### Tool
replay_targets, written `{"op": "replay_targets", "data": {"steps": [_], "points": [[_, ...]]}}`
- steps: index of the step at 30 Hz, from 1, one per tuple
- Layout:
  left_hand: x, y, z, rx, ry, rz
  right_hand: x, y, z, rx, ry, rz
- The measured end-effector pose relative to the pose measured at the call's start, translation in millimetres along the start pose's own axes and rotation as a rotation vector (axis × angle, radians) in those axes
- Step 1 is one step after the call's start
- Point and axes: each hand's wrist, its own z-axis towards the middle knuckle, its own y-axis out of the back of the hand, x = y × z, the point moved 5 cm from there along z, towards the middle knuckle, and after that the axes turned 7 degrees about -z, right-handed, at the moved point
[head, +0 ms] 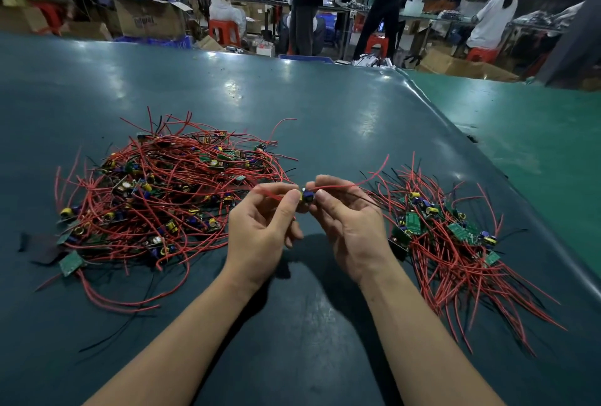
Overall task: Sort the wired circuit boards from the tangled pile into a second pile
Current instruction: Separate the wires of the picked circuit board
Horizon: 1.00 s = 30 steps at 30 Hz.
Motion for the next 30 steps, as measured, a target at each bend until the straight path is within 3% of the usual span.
{"op": "replay_targets", "data": {"steps": [8, 13, 17, 22, 30], "points": [[3, -5, 1, 0.047, 0.044, -0.028, -18, -1, -1, -0.084, -0.196, -0.011], [5, -6, 2, 0.05, 0.051, 0.017, -18, -2, -2, -0.078, -0.111, -0.19], [7, -6, 1, 0.074, 0.049, 0.062, -11, 9, 2, -0.248, -0.019, -0.234], [9, -6, 1, 0.07, 0.056, 0.035, -7, 16, 5, -0.335, 0.007, -0.235], [6, -10, -2, 0.11, 0.069, -0.029, 4, 36, 11, -0.422, -0.008, 0.019]]}}
